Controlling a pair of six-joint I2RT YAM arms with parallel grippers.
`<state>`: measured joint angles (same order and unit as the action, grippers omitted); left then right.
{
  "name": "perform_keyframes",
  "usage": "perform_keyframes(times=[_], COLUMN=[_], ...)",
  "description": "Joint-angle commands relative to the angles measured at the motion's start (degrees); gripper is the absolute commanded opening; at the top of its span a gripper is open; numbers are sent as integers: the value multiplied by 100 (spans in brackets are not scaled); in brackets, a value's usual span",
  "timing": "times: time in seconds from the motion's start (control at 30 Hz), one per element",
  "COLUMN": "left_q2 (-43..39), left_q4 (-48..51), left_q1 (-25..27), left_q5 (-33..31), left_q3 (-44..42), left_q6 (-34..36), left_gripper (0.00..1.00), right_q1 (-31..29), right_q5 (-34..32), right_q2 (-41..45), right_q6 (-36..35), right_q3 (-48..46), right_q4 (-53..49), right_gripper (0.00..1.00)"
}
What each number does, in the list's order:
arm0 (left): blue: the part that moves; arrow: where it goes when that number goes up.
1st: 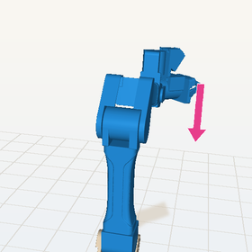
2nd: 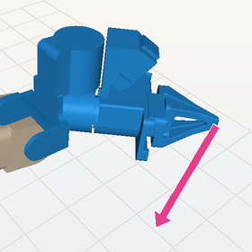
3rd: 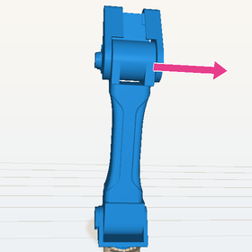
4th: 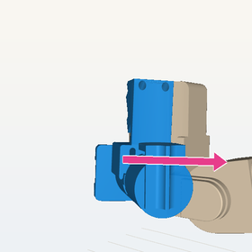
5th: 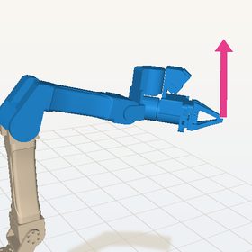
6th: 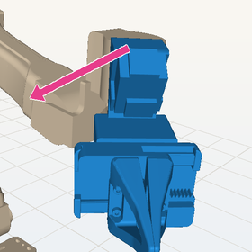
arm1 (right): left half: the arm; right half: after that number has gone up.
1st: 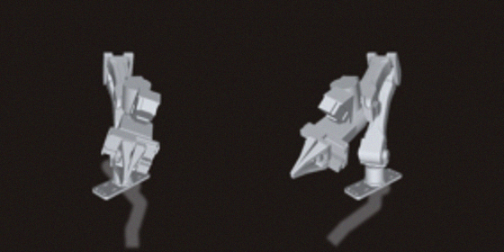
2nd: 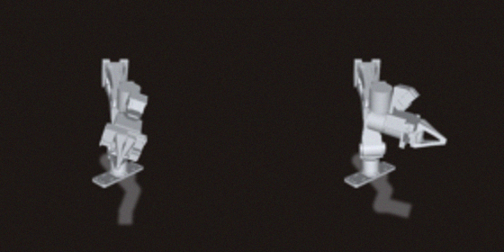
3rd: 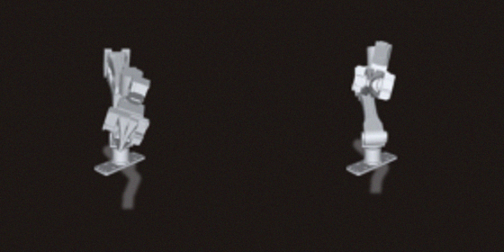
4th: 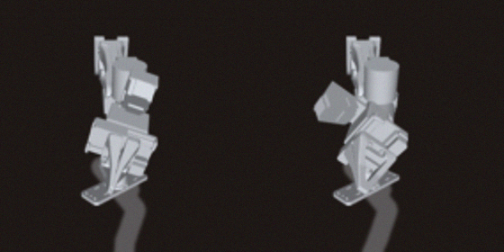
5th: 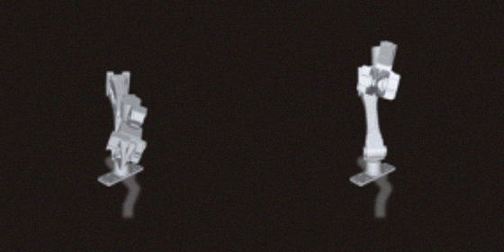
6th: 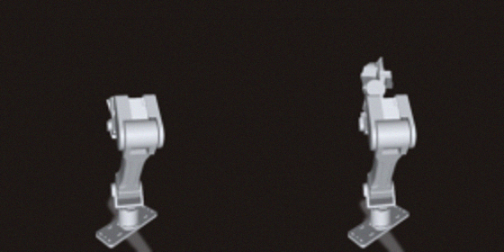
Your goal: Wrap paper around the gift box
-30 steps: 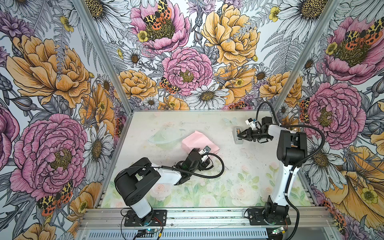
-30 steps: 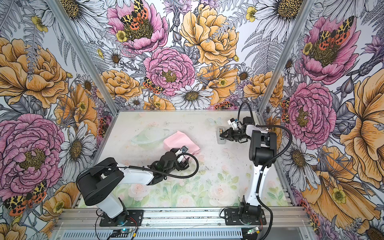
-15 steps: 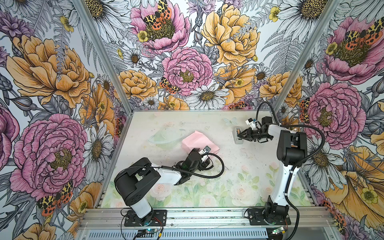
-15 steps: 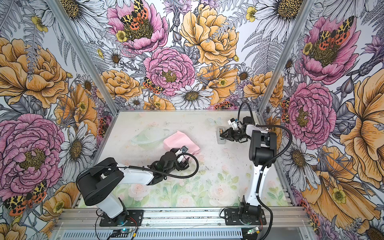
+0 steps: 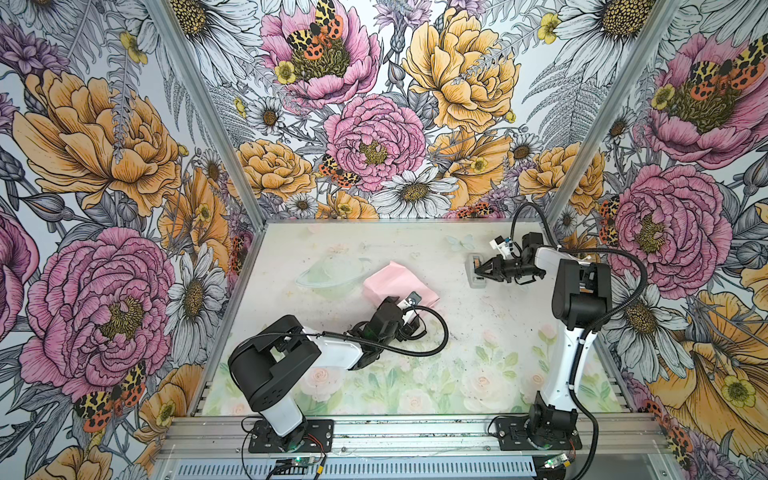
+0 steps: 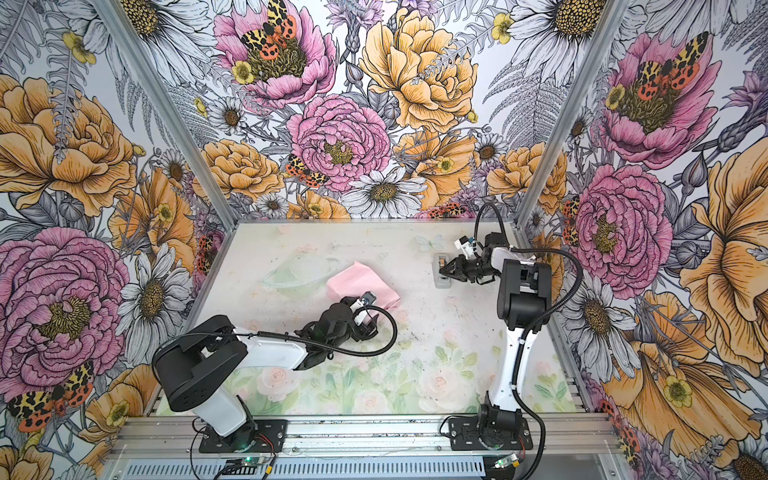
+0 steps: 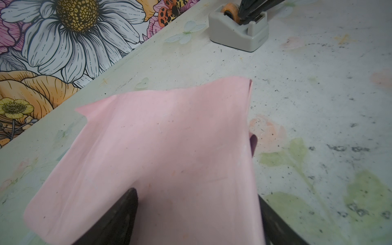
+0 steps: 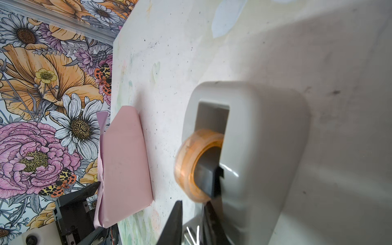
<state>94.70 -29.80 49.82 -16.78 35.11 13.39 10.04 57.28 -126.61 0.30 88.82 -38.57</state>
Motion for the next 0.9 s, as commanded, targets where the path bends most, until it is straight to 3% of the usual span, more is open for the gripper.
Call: perform_keyframes(times=[0.0,0.87], left_q2=[-84,-127], left_q4=[339,396], left_q1=[-87,-97], left_q5=[95,61], left_q3=[-122,-145], left_q6=[-108,-110], left_gripper=[79,78], right_q1=[-51,10], right_q5=[-131,347], right_q2=[-232,131], right_q6=[-149,-224], right_q3=[92,-77], right_q4=[-169,-161], right_gripper=[19,4])
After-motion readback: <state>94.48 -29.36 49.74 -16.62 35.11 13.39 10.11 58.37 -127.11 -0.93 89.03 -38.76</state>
